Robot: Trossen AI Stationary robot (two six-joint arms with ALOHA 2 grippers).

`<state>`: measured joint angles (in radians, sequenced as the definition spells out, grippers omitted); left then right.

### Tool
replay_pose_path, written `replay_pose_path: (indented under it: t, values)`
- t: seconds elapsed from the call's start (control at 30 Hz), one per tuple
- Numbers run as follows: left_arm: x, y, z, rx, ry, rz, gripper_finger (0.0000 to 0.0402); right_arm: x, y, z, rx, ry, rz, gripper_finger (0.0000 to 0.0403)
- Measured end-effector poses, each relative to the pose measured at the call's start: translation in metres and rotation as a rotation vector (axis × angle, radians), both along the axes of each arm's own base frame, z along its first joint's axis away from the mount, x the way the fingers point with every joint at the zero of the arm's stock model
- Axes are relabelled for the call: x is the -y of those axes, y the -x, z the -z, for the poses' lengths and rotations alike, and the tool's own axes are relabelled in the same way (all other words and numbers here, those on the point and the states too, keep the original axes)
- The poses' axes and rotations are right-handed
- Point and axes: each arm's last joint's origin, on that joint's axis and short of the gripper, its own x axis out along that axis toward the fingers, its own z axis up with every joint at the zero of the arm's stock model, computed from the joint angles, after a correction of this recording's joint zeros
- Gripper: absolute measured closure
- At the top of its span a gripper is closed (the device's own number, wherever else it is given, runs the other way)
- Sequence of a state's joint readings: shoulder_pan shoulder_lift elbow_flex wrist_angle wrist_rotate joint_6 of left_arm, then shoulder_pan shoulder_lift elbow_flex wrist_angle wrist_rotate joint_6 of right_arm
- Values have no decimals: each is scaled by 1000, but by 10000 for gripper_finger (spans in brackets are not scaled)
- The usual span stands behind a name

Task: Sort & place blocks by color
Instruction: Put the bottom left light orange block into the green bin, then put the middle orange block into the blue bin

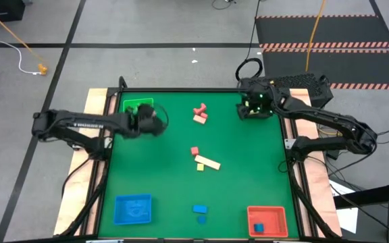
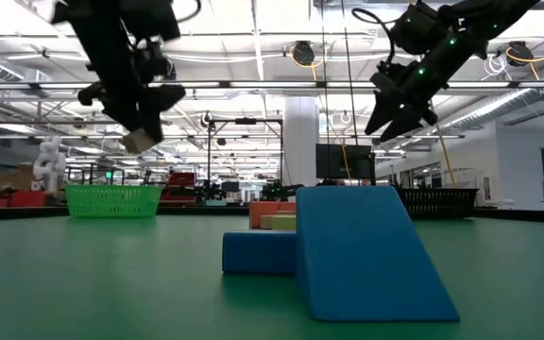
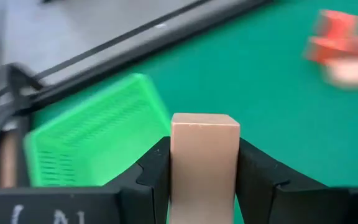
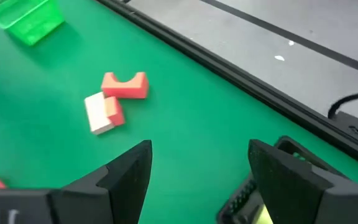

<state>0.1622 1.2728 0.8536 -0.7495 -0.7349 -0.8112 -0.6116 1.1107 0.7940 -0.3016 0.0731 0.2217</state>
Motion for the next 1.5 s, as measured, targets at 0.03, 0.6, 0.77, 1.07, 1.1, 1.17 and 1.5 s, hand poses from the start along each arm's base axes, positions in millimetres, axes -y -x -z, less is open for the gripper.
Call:
replay_pose_path:
  t: [0.03,0.6,0.77,1.07,1.1,1.17,1.5]
  values:
    - [-11,3,0,-2,0,-50,272,-2,-1,0,-2,1,-13,147]
    - [-90,35,22,1,85,-365,261,-36,-29,-10,103,83,-210,147]
    - [-93,33,33,11,90,-368,200,-45,-34,-12,119,89,-253,147]
    - [-82,18,22,131,51,-276,211,-51,-67,7,134,130,-228,147]
    - [-79,15,19,153,46,-245,216,-50,-72,12,122,158,-233,147]
    - [-72,8,11,209,36,-164,224,-48,-83,20,102,223,-266,147]
    - [-17,-13,-23,389,-9,207,239,-19,-113,54,34,495,-358,147]
